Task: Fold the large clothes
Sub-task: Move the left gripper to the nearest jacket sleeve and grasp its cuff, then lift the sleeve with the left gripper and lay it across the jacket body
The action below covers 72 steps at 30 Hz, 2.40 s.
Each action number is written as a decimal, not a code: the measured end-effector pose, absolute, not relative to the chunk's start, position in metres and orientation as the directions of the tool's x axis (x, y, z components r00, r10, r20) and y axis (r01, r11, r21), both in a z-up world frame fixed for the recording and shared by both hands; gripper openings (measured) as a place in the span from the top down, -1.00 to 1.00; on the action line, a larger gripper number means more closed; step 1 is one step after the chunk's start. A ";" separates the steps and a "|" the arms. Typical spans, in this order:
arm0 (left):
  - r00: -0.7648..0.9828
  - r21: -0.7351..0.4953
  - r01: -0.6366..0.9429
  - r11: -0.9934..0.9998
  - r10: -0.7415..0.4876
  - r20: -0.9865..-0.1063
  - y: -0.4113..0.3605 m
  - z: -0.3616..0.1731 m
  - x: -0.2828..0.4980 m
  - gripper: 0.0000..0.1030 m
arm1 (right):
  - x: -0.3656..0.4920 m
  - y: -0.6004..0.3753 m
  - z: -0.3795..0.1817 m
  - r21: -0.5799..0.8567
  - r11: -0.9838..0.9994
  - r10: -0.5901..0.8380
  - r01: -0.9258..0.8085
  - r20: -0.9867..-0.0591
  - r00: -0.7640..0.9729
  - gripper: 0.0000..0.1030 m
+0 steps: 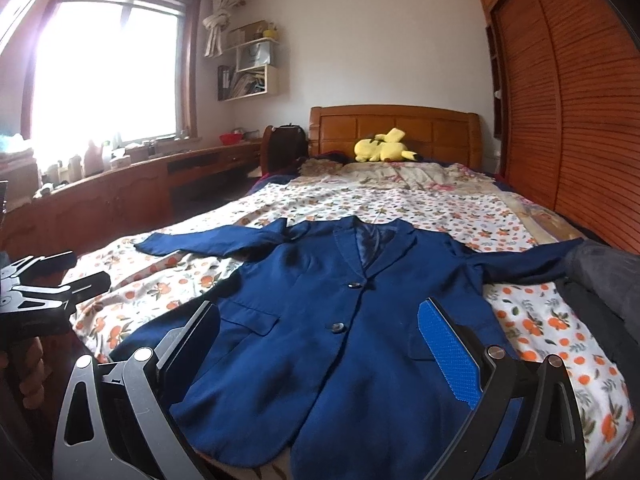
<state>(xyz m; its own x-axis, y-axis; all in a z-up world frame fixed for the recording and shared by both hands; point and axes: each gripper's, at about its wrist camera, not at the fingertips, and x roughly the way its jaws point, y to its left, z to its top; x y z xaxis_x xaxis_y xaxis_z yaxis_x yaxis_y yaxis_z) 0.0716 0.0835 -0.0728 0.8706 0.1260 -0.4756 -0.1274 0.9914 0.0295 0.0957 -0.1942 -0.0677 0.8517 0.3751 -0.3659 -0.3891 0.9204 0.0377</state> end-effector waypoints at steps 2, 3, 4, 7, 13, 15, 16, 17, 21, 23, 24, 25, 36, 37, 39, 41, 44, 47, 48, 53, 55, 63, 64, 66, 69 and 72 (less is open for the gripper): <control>0.871 0.020 -0.144 0.989 0.136 -0.473 0.092 -0.078 0.077 -0.95 | 0.104 -0.189 -0.071 0.033 0.914 0.386 -0.403 -0.367 0.846 -0.86; 0.870 0.023 -0.147 0.989 0.141 -0.473 0.095 -0.080 0.079 -0.95 | 0.109 -0.187 -0.073 0.033 0.912 0.392 -0.410 -0.368 0.843 -0.86; 0.867 0.033 -0.156 0.987 0.152 -0.475 0.097 -0.083 0.082 -0.95 | 0.113 -0.186 -0.075 0.033 0.909 0.398 -0.416 -0.370 0.839 -0.86; 0.853 0.057 -0.172 0.983 0.178 -0.490 0.106 -0.093 0.092 -0.95 | 0.126 -0.178 -0.080 0.030 0.898 0.417 -0.438 -0.373 0.829 -0.86; 0.831 0.040 -0.183 0.982 0.177 -0.528 0.128 -0.108 0.113 -0.95 | 0.155 -0.157 -0.088 0.006 0.877 0.446 -0.481 -0.383 0.809 -0.86; 0.823 0.044 -0.197 0.979 0.189 -0.536 0.136 -0.111 0.121 -0.95 | 0.166 -0.149 -0.088 -0.003 0.868 0.458 -0.496 -0.378 0.804 -0.86; 0.819 0.047 -0.207 0.977 0.199 -0.538 0.141 -0.111 0.125 -0.95 | 0.170 -0.146 -0.088 -0.004 0.865 0.464 -0.502 -0.377 0.802 -0.86; 0.818 0.047 -0.211 0.976 0.203 -0.539 0.145 -0.111 0.127 -0.95 | 0.178 -0.140 -0.087 -0.003 0.857 0.475 -0.515 -0.379 0.794 -0.86; 0.806 0.036 -0.238 0.971 0.218 -0.551 0.168 -0.107 0.143 -0.95 | 0.206 -0.120 -0.088 0.004 0.833 0.510 -0.553 -0.391 0.766 -0.86; 0.798 0.034 -0.253 0.967 0.228 -0.558 0.180 -0.107 0.150 -0.95 | 0.217 -0.108 -0.090 0.000 0.825 0.518 -0.565 -0.399 0.757 -0.86; 0.792 0.031 -0.263 0.964 0.234 -0.564 0.188 -0.107 0.154 -0.95 | 0.224 -0.101 -0.092 -0.002 0.820 0.523 -0.572 -0.401 0.752 -0.86; 0.788 0.025 -0.269 0.963 0.235 -0.569 0.195 -0.107 0.158 -0.95 | 0.229 -0.097 -0.093 -0.002 0.818 0.526 -0.576 -0.405 0.748 -0.86; 0.748 -0.025 -0.290 0.957 0.210 -0.629 0.267 -0.119 0.215 -0.95 | 0.286 -0.068 -0.118 0.051 0.810 0.541 -0.585 -0.449 0.711 -0.86; 0.747 -0.040 -0.289 0.956 0.200 -0.634 0.272 -0.120 0.220 -0.95 | 0.289 -0.066 -0.119 0.059 0.808 0.546 -0.587 -0.452 0.706 -0.86; 0.745 -0.067 -0.295 0.953 0.185 -0.641 0.285 -0.123 0.233 -0.95 | 0.292 -0.064 -0.122 0.056 0.806 0.545 -0.589 -0.458 0.702 -0.86; 0.744 -0.084 -0.297 0.951 0.176 -0.645 0.296 -0.125 0.242 -0.95 | 0.295 -0.062 -0.128 0.057 0.805 0.543 -0.591 -0.474 0.693 -0.86; 0.744 -0.122 -0.303 0.945 0.154 -0.650 0.314 -0.127 0.260 -0.95 | 0.300 -0.059 -0.137 0.061 0.801 0.541 -0.595 -0.498 0.677 -0.86; 0.737 -0.160 -0.323 0.933 0.141 -0.661 0.334 -0.133 0.281 -0.81 | 0.301 -0.056 -0.142 0.061 0.800 0.539 -0.596 -0.509 0.672 -0.86; 0.732 -0.182 -0.328 0.927 0.127 -0.669 0.343 -0.137 0.291 -0.79 | 0.302 -0.056 -0.143 0.060 0.800 0.538 -0.597 -0.511 0.670 -0.86; 0.682 -0.196 -0.391 0.899 0.140 -0.717 0.377 -0.157 0.332 -0.56 | 0.303 -0.053 -0.147 0.053 0.801 0.532 -0.596 -0.520 0.669 -0.86; 0.657 -0.208 -0.432 0.877 0.149 -0.739 0.394 -0.167 0.345 -0.45 | 0.302 -0.052 -0.147 0.043 0.800 0.529 -0.598 -0.520 0.670 -0.86; 0.574 -0.292 -0.564 0.772 0.112 -0.811 0.458 -0.207 0.375 -0.14 | 0.302 -0.051 -0.148 0.038 0.799 0.529 -0.600 -0.521 0.670 -0.86; 0.576 -0.304 -0.569 0.764 0.106 -0.811 0.460 -0.207 0.376 -0.14 | 0.302 -0.051 -0.148 0.040 0.799 0.529 -0.600 -0.521 0.670 -0.86; 0.569 -0.309 -0.578 0.755 0.102 -0.816 0.466 -0.208 0.382 -0.14 | 0.302 -0.051 -0.148 0.040 0.799 0.529 -0.600 -0.521 0.670 -0.86; 0.539 -0.278 -0.598 0.752 0.120 -0.834 0.469 -0.208 0.393 0.32 | 0.301 -0.052 -0.147 0.038 0.799 0.529 -0.600 -0.519 0.672 -0.86; 0.513 -0.233 -0.602 0.764 0.146 -0.846 0.466 -0.200 0.406 0.97 | 0.300 -0.053 -0.147 0.037 0.798 0.530 -0.601 -0.517 0.672 -0.86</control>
<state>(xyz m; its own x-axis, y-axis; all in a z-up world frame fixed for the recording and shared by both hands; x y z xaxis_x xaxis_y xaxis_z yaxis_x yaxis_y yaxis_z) 0.4059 0.4658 -0.2002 0.5126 0.1458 -0.8461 -0.6017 0.7641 -0.2328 0.3000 -0.0525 -0.1466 0.6719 0.5302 -0.5172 -0.6014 0.7981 0.0368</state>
